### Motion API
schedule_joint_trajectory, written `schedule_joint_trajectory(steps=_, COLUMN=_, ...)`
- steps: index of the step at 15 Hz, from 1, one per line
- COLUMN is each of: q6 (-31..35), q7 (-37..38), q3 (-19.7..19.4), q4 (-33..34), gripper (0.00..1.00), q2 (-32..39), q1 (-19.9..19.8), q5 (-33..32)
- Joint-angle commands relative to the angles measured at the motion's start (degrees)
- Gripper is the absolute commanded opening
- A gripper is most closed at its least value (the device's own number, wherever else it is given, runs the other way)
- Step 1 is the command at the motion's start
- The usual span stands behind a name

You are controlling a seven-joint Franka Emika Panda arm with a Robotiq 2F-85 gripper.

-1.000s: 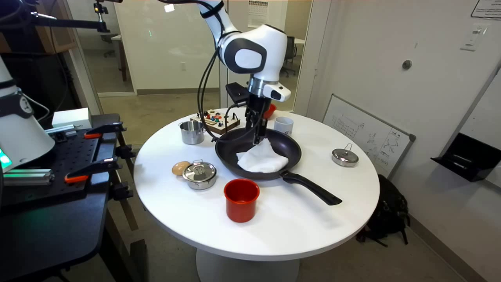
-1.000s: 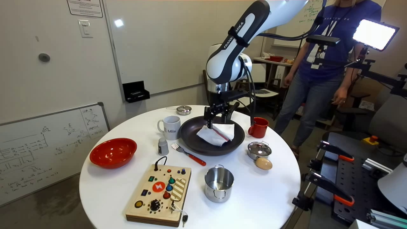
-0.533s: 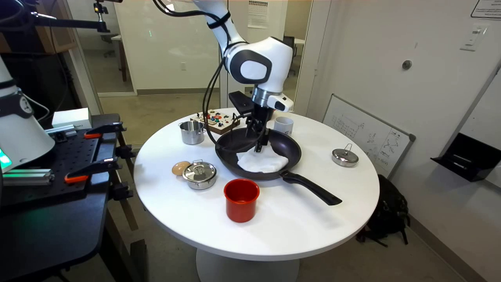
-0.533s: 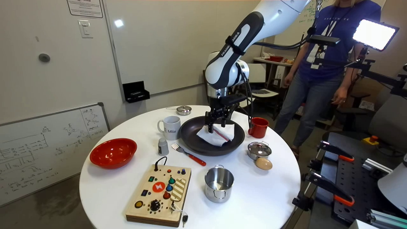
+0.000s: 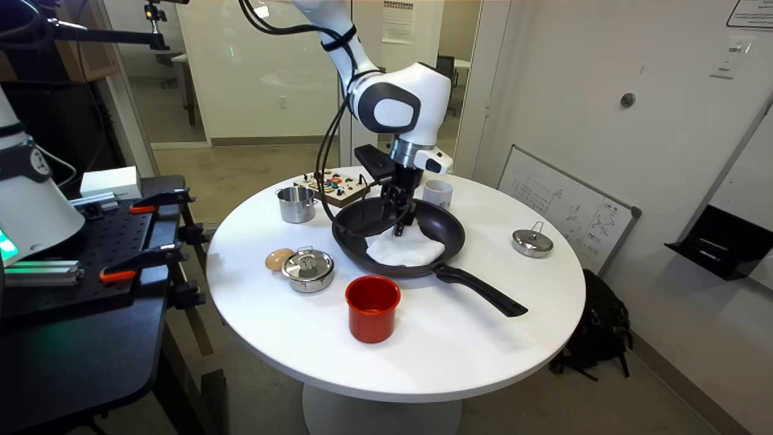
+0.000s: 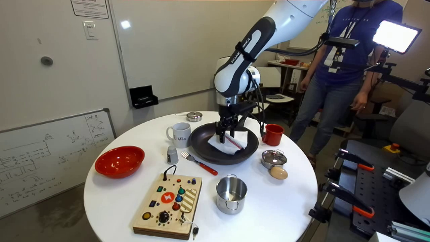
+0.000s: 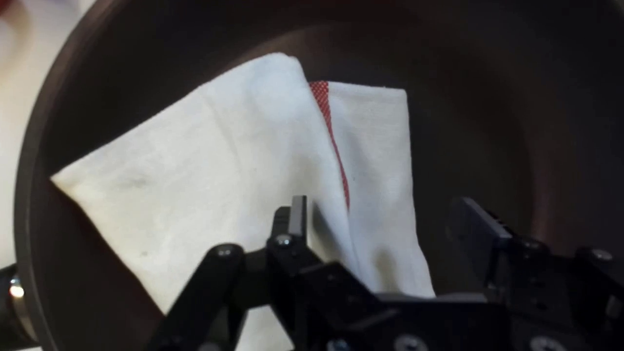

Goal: Use the white towel to wipe the pan

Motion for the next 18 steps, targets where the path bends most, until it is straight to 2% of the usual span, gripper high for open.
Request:
schedule_joint_trajectory(steps=1, q6=-1.98, q7=-0.49, q3=-0.34, q4=2.95, gripper=0.45, q2=1.70, q1=0.24, q5=-0.96)
schedule_joint_trajectory(steps=6, q6=-2.59, q7=-0.23, q3=-0.41, q4=4.24, gripper=0.07, q2=2.65, q1=-0.01, q5=-0.66)
schedule_joint_trajectory(steps=9, q6=-4.12, q7=-0.08, q3=-0.65, q4=5.87, gripper=0.00, q2=3.75, q1=-0.08, q5=-0.74)
schedule_joint_trajectory(steps=11, q6=-6.03, q7=-0.21, q3=-0.72, q4=7.85, gripper=0.05, q2=4.98, q1=-0.13, q5=-0.81)
schedule_joint_trajectory(steps=18, q6=-12.44, q7=0.38, q3=-1.05, q4=15.75, gripper=0.06, q2=10.29, q1=0.17, q5=-0.90)
